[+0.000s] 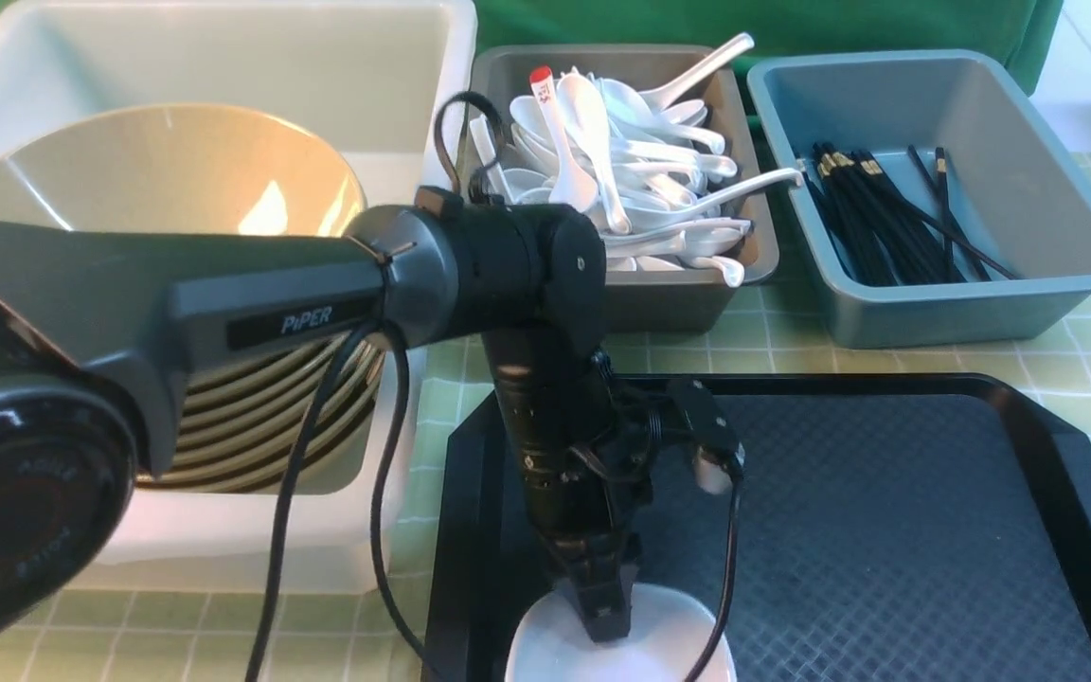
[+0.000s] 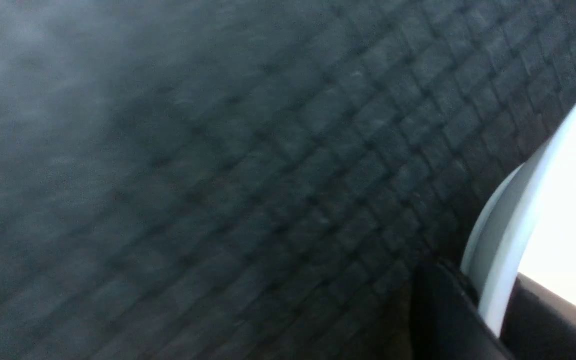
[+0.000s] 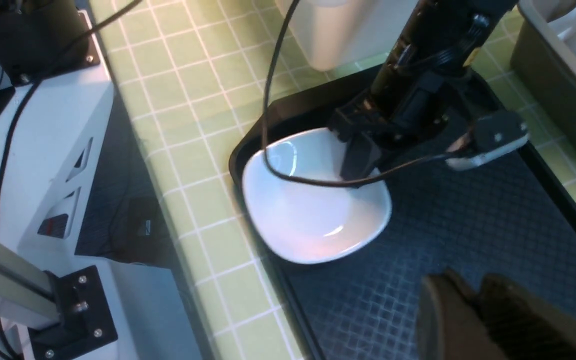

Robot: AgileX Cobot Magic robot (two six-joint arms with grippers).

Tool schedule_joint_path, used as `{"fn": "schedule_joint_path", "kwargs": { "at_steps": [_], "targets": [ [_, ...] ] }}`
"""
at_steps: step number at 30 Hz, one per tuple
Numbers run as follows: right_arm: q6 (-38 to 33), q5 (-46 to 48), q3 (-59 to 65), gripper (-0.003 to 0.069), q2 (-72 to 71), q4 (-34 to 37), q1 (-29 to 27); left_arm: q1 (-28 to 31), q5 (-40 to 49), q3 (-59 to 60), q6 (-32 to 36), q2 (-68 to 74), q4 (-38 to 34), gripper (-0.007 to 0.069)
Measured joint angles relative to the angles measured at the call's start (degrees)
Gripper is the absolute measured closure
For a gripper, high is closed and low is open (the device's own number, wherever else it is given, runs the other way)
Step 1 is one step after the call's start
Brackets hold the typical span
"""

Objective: On green table put chopsticks spoon bowls plates into blue grey white boxes.
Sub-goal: 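Grasp the small white bowl on the black tray by its rim with the left gripper, then place the white bowl into the white bin with the other dishes with the left gripper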

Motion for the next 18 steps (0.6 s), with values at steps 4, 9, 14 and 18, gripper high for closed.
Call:
{"fn": "schedule_joint_path", "kwargs": {
  "at_steps": [4,9,14,18],
  "targets": [
    [0.13,-1.07,0.00,0.0549,0.00,0.00,0.00,0.86,-0.93,-3.95,-3.71,-2.32,-2.00,0.0610],
    [0.58,-3.94,0.00,0.0549,0.00,0.11,0.00,1.32,-1.22,-8.20,-10.55,-9.76,-3.01,0.0610],
    [1.44,-7.30,0.00,0.0549,0.00,2.06,0.00,3.03,0.15,-9.01,-13.97,-22.34,-0.31,0.0610],
    [-2.33,-7.89,0.00,0.0549,0.00,5.33,0.00,5.60,1.11,-9.01,-18.61,-30.81,3.36,0.0610]
  ]
}}
